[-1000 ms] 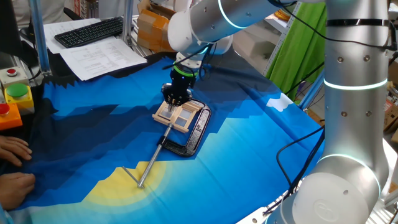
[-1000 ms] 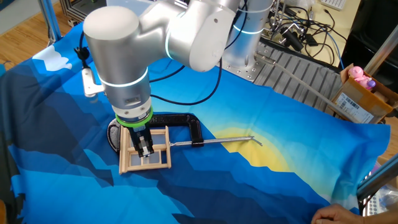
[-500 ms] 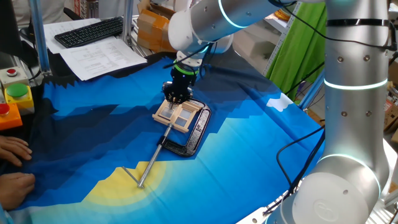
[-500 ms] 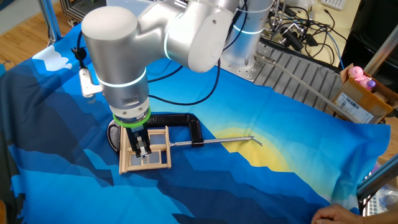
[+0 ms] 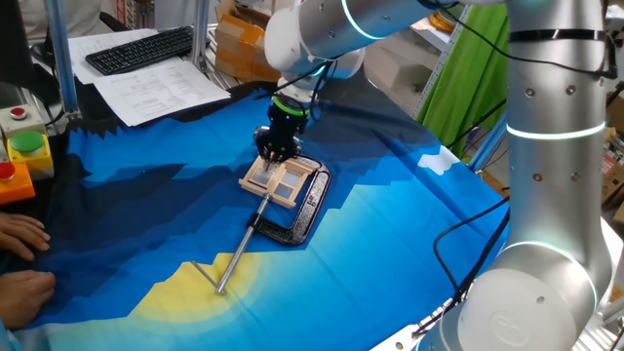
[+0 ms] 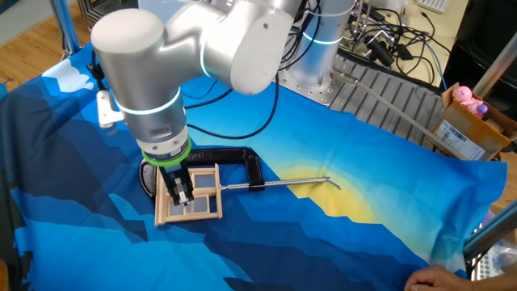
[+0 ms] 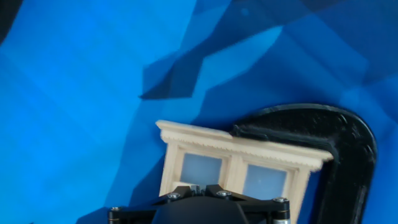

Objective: Open a sliding window

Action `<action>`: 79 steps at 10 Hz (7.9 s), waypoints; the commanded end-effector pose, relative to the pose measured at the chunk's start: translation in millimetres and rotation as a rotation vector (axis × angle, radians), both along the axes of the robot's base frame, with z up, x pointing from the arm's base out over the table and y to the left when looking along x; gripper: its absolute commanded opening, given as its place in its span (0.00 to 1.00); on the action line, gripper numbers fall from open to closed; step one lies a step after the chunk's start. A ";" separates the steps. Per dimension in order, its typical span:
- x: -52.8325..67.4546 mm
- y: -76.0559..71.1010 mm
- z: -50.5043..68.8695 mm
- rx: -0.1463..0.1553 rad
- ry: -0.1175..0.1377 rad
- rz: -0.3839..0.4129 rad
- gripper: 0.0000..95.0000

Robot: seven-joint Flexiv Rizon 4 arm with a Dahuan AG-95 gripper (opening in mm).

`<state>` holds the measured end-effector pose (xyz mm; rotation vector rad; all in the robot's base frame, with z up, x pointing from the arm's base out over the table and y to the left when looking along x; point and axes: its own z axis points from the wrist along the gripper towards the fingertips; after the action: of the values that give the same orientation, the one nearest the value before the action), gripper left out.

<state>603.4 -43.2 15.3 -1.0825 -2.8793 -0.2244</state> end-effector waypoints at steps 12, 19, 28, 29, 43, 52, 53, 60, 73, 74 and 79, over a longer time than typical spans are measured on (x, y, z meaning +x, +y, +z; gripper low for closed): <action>-7.0 12.6 1.5 -0.007 0.024 0.002 0.00; -3.8 6.0 -4.2 -0.011 0.015 0.015 0.00; -0.4 2.1 -5.1 -0.019 0.007 0.024 0.00; -0.2 1.9 -5.1 -0.020 0.006 0.025 0.00; 7.8 -6.1 -5.7 -0.037 -0.001 0.051 0.00; 19.5 -20.9 -6.7 -0.035 -0.008 0.081 0.00; 21.3 -21.8 -6.0 -0.035 -0.008 0.081 0.00; 28.4 -27.4 -1.5 -0.024 0.021 0.094 0.00; -26.5 -4.2 73.8 0.084 0.142 0.081 0.00; -31.2 -8.6 82.4 0.088 0.132 0.084 0.00; -47.2 -18.3 102.1 0.078 0.083 0.127 0.00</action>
<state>562.9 -61.5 114.4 -0.8589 -2.8151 -0.2975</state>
